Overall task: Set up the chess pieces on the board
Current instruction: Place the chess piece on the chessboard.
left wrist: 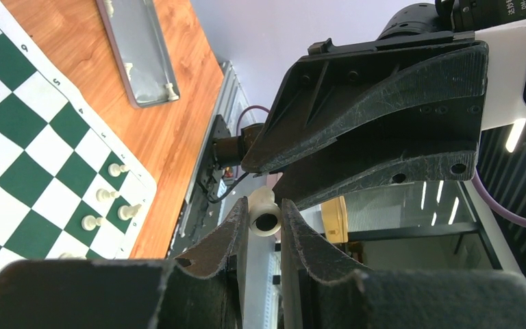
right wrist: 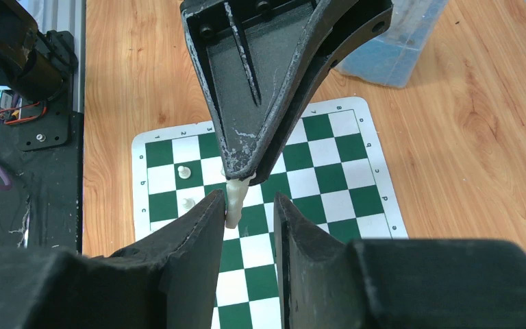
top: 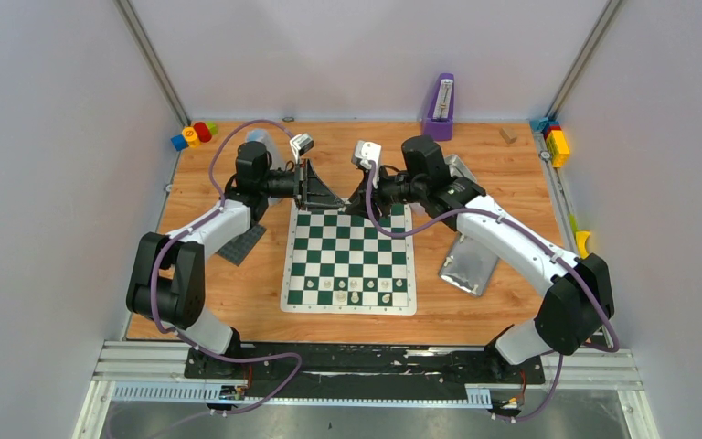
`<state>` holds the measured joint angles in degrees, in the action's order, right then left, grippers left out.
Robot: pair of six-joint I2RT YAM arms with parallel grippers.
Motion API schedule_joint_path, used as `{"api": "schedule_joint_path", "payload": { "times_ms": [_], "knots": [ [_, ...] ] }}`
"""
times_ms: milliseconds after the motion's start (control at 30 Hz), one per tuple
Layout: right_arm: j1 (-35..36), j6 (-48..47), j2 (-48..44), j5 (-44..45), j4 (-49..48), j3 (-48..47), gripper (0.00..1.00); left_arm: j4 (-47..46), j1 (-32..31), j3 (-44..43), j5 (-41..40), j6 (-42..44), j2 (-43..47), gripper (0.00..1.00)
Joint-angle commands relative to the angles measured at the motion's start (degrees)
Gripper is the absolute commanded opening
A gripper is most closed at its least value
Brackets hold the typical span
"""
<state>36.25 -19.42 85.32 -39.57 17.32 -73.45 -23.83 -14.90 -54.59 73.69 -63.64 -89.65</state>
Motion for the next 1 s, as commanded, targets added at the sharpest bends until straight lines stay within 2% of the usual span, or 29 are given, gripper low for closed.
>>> {"api": "schedule_joint_path", "payload": {
  "times_ms": [0,200,533,933,967],
  "knots": [
    [0.31,-1.05,-0.15,-0.95,-0.02,-0.08,0.32,-2.44,0.22,-1.84,1.64,-0.54,0.48,0.00],
    [0.31,-1.25,-0.45,-1.19,0.00,0.38,0.27,-2.70,0.22,-1.66,1.61,-0.67,0.56,0.00],
    [0.30,-1.54,-1.16,-1.30,-0.09,1.37,0.27,-2.88,0.22,-1.40,1.63,-0.60,0.71,0.00],
    [0.29,-2.16,-1.67,-1.91,1.41,-0.19,0.10,-1.35,0.22,-1.38,1.20,1.03,0.28,0.00],
    [0.31,-2.38,-1.91,-1.90,1.75,-0.28,0.08,-0.30,0.22,-1.50,1.15,1.53,0.32,0.03]
  ]
}}
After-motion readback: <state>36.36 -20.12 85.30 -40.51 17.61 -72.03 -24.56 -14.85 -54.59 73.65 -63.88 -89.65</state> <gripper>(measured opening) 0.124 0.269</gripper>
